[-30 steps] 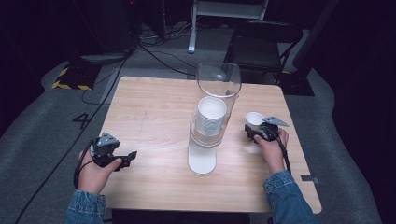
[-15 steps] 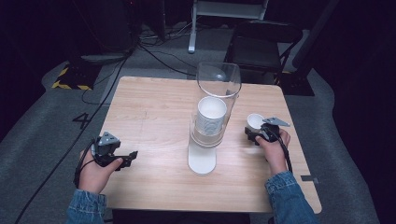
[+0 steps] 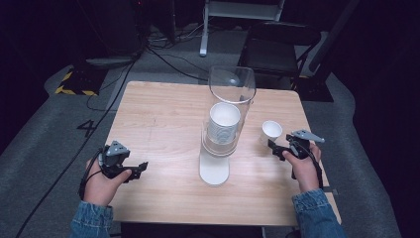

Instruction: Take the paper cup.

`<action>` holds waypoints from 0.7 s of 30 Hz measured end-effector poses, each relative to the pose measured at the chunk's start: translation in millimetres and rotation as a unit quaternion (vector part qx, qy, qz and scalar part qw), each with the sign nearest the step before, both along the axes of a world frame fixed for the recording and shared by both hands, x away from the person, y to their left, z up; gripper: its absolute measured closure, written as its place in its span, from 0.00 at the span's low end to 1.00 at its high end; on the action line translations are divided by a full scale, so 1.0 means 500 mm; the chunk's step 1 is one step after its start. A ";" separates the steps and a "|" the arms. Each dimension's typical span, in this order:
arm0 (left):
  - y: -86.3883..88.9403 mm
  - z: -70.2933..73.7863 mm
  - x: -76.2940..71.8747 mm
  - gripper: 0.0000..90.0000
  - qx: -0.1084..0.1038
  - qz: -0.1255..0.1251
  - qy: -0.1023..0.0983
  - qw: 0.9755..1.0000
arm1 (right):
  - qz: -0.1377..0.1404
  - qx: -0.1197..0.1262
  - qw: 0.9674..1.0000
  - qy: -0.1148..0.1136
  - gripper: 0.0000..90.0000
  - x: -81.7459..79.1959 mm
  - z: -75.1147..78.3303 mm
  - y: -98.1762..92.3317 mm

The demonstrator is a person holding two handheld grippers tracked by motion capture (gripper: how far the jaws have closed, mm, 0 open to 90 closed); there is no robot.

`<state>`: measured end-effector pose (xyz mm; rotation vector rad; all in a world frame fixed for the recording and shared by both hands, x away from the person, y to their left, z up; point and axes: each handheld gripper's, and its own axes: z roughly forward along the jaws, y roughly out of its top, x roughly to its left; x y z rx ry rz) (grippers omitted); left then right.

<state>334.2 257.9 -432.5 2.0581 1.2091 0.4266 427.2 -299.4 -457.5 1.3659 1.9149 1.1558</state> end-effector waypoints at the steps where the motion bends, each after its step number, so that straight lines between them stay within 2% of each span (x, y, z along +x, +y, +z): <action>1: -0.003 -0.001 -0.002 0.23 0.002 -0.003 0.000 1.000 | 0.006 0.003 1.000 -0.003 0.18 -0.007 0.006 0.000; 4: -0.010 -0.003 -0.005 0.23 0.004 -0.009 0.003 1.000 | 0.022 0.004 1.000 -0.008 0.18 -0.022 0.017 0.001; 5: -0.015 -0.004 -0.008 0.23 0.004 -0.014 0.005 1.000 | 0.038 0.002 0.999 -0.009 0.18 -0.039 0.026 0.003; 10: -0.026 0.004 -0.018 0.23 0.000 -0.028 0.000 1.000 | 0.075 0.009 0.997 -0.007 0.19 -0.076 0.040 0.010; 11: -0.026 0.004 -0.018 0.23 0.000 -0.028 0.000 1.000 | 0.075 0.009 0.997 -0.007 0.19 -0.076 0.040 0.010; 12: -0.031 0.006 -0.021 0.23 -0.003 -0.033 0.001 0.999 | 0.094 0.006 0.996 -0.009 0.21 -0.091 0.047 0.014; 14: -0.035 0.005 -0.023 0.23 0.000 -0.038 -0.001 0.999 | 0.113 0.005 0.994 -0.008 0.22 -0.103 0.053 0.020; 18: -0.037 0.003 -0.024 0.23 0.004 -0.043 0.004 0.999 | 0.162 -0.003 0.987 0.001 0.24 -0.127 0.059 0.040; 21: -0.037 0.001 -0.024 0.23 0.007 -0.042 0.006 0.999 | 0.184 -0.009 0.983 0.004 0.24 -0.139 0.056 0.053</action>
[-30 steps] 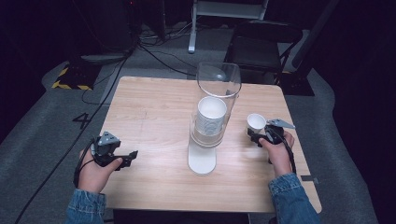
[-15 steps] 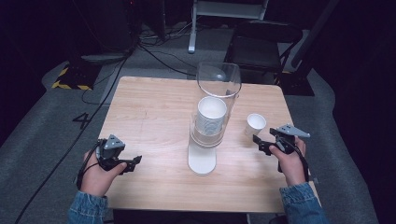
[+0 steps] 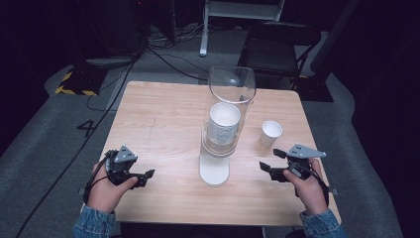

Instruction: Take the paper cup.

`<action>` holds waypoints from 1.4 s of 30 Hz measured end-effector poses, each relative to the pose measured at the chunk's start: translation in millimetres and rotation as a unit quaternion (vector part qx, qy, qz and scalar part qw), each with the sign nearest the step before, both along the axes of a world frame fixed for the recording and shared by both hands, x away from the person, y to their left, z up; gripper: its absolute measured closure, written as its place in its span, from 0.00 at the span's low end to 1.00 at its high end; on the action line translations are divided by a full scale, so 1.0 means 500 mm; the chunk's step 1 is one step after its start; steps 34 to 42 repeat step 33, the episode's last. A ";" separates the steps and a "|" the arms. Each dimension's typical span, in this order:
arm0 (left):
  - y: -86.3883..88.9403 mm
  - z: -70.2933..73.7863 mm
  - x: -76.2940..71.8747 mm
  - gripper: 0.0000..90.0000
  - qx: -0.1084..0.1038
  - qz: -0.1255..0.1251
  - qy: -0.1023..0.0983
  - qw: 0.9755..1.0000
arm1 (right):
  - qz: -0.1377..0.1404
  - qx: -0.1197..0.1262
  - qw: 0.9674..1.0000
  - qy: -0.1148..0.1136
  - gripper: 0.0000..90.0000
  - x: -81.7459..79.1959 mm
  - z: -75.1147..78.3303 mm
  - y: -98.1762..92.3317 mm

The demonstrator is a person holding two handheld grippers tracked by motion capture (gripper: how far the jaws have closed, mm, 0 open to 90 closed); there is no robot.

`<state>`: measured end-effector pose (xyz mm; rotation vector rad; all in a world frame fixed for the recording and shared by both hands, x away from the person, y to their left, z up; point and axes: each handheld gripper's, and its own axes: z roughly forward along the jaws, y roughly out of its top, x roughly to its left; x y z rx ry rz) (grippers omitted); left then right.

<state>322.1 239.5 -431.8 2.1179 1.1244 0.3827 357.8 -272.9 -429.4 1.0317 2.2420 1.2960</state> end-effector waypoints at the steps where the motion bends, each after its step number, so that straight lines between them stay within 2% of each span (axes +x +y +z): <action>1: 0.000 0.000 0.000 0.23 0.000 0.000 0.000 1.000 | 0.000 0.000 1.000 0.000 0.24 0.000 0.000 0.000; 7: -0.001 -0.005 0.001 0.22 -0.004 -0.005 0.003 1.000 | 0.045 -0.026 0.999 0.008 0.20 -0.020 -0.012 0.031; 10: 0.001 -0.006 0.002 0.22 -0.005 -0.004 0.004 1.000 | 0.055 -0.028 0.998 0.018 0.19 -0.020 -0.020 0.039; 11: 0.002 -0.006 0.003 0.22 -0.002 -0.006 0.004 1.000 | 0.061 -0.028 0.997 0.029 0.18 -0.019 -0.029 0.044; 13: 0.002 -0.008 0.003 0.22 -0.002 -0.007 0.006 1.000 | 0.066 -0.032 0.997 0.036 0.18 -0.017 -0.041 0.050; 19: 0.002 -0.014 0.007 0.22 -0.001 -0.012 0.012 1.000 | 0.078 -0.049 0.995 0.044 0.18 -0.009 -0.073 0.065; 25: -0.002 -0.020 0.009 0.22 -0.001 -0.013 0.019 1.000 | 0.069 -0.046 0.996 0.034 0.18 -0.004 -0.097 0.067; 28: -0.004 -0.024 0.010 0.22 0.000 -0.014 0.019 1.000 | 0.050 -0.045 0.997 0.030 0.18 0.001 -0.113 0.066; 32: -0.004 -0.024 0.012 0.21 0.003 -0.016 0.018 1.000 | 0.031 -0.039 0.999 0.020 0.18 0.003 -0.118 0.063; 42: -0.004 -0.025 0.012 0.21 0.003 -0.016 0.018 1.000 | 0.031 -0.038 0.999 0.019 0.18 0.004 -0.119 0.062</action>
